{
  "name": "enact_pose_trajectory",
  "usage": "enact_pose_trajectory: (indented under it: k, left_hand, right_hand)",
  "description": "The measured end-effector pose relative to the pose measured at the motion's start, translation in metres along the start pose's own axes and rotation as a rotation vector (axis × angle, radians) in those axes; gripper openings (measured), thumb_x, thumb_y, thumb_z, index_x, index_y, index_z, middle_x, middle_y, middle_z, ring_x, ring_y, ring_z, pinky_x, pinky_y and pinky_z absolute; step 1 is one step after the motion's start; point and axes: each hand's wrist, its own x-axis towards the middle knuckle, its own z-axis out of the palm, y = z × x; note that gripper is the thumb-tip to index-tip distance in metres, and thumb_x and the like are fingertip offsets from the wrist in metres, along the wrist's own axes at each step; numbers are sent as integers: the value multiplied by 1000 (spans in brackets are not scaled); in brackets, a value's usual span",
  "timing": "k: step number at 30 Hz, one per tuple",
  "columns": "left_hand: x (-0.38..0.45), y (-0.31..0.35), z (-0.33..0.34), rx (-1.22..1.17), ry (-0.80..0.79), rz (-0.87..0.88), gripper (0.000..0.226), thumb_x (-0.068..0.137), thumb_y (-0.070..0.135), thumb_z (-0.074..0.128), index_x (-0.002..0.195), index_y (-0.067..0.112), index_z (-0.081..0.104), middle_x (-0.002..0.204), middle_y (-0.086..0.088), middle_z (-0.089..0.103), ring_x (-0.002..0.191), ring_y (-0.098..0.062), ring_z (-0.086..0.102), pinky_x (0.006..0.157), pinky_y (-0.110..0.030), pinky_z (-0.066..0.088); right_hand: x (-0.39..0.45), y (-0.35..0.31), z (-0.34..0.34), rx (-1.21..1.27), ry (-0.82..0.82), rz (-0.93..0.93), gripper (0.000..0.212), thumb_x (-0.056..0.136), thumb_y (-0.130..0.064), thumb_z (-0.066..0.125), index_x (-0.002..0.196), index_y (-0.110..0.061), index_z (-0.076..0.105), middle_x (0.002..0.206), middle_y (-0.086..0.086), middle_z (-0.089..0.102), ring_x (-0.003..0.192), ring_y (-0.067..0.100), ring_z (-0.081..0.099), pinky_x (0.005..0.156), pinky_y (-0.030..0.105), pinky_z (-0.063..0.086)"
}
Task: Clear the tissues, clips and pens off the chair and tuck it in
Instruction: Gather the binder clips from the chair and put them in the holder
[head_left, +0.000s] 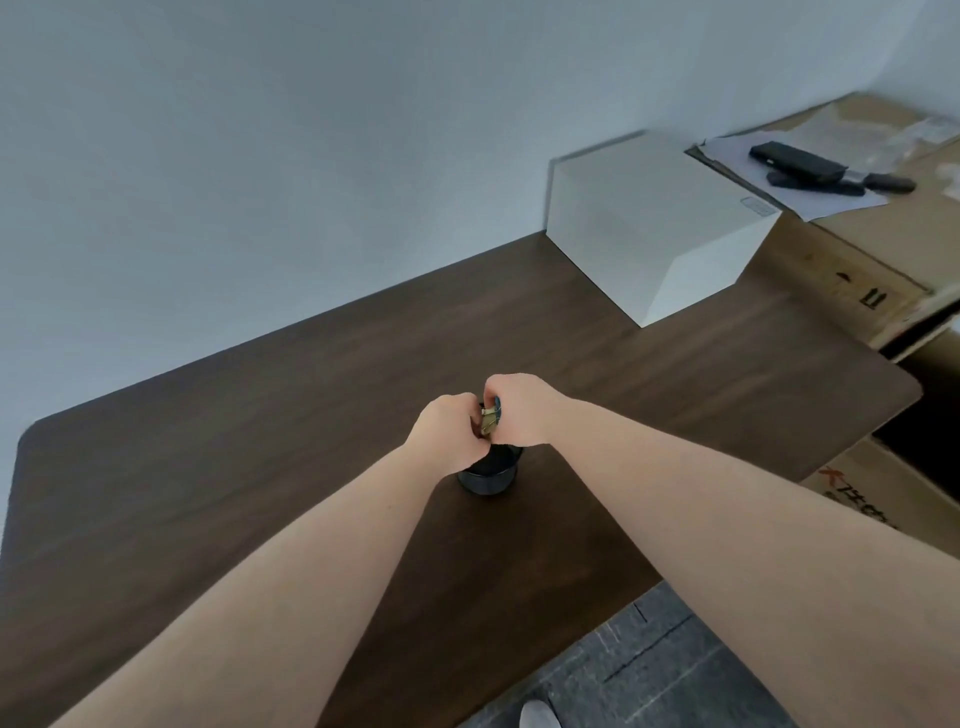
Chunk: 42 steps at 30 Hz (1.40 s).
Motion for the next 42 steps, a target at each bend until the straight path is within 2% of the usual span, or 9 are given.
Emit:
enact_pose_trajectory:
  k: [4,8,10,12,20,27,32,38,42]
  left_hand:
    - [-4,0,-1,52,5,31,25,82,15,57,104,5,61,103,-11,65,100,-27,58,83,-37,50]
    - [-6,1,0,34,-13,32,27,80,17,59,104,6,59,97,-10,63,88,-23,52,76,-33,48]
    - [-7,0,0,20,-13,30,32,80,19,61,109,6,58,105,-10,63,96,-25,55,78,-33,47]
    - [-7,-2,0,-16,-11,18,41,78,21,65,117,10,55,113,-9,61,105,-26,56,82,-33,47]
    - [-14,-8,-8,-11,-1,29,45,78,24,67,119,10,53,112,-9,61,104,-26,57,86,-35,47]
    - [-23,-12,-16,49,5,57,50,77,28,70,123,16,52,116,-6,57,106,-25,56,85,-36,49]
    - [-39,-4,-25,118,-6,105,58,78,32,70,130,19,48,126,-7,50,111,-26,54,80,-32,44]
    - [-60,28,-20,158,-41,184,62,76,32,71,132,25,45,132,-6,46,120,-30,47,94,-46,48]
    - [-71,69,-1,174,-13,320,60,78,37,70,132,25,45,140,-1,40,131,-26,34,100,-46,44]
  right_hand:
    - [2,-2,3,-8,3,2,36,86,-17,61,119,-7,53,114,12,61,88,23,50,84,38,50]
    - [0,-2,9,11,40,24,35,86,-16,61,118,-7,52,113,13,61,87,22,48,84,38,50]
    - [-1,-3,10,18,34,28,35,85,-18,63,118,-7,52,114,12,60,87,22,48,84,38,49]
    - [-2,-4,11,28,20,32,36,84,-18,65,117,-9,53,115,11,59,91,25,53,86,37,51]
    - [-6,-11,14,63,47,20,41,78,-11,69,115,-16,54,118,9,57,101,28,59,87,43,54]
    - [-21,-10,8,45,100,34,52,84,-15,68,132,-16,49,130,10,53,111,28,57,92,40,51]
    - [-53,-2,3,35,165,109,47,89,-19,64,133,-20,47,133,8,44,109,30,57,81,35,49]
    - [-111,19,7,70,201,242,48,91,-23,61,136,-22,42,138,7,39,108,30,57,85,35,51]
    - [-156,48,21,118,241,348,53,92,-30,61,140,-25,38,143,6,37,111,28,57,90,36,52]
